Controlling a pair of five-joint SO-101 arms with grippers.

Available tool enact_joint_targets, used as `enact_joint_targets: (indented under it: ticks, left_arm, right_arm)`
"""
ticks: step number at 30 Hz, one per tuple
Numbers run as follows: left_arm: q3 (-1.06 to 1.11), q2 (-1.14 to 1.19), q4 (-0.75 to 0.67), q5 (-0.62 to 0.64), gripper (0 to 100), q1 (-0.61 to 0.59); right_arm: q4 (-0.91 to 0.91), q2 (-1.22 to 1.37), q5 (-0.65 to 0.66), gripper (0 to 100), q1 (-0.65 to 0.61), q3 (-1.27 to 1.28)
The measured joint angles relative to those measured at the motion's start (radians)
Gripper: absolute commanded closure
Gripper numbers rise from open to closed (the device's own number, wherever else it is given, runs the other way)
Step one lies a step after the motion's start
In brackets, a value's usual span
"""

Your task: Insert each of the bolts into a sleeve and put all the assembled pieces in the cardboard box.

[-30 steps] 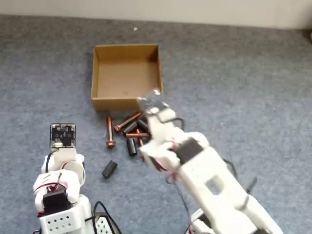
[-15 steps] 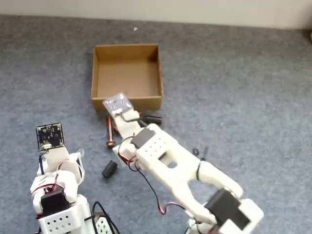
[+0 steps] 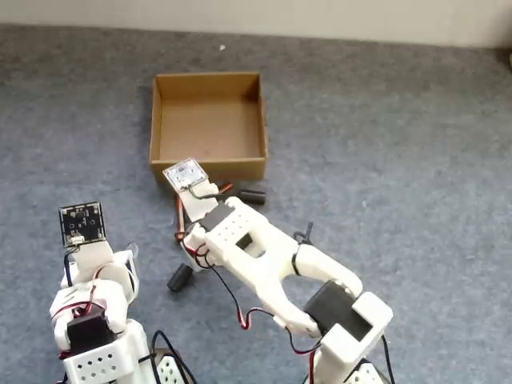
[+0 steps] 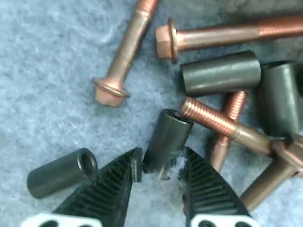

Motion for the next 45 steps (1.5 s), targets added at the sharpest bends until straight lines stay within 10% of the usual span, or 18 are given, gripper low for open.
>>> enact_joint_targets:
  ticks: [14,27,45]
  left_arm:
    - [0.006,0.0,-0.003,0.0,78,0.0]
    - [0.006,0.0,-0.003,0.0,78,0.0]
    - [0.006,0.0,-0.003,0.0,78,0.101]
  right_arm:
    - [0.072,0.038,0.0,99.4,0.028,-0.08]
    - [0.183,-0.488,0.103,99.4,0.034,0.175]
    - [0.184,-0.964,0.121,99.4,0.528,0.446]
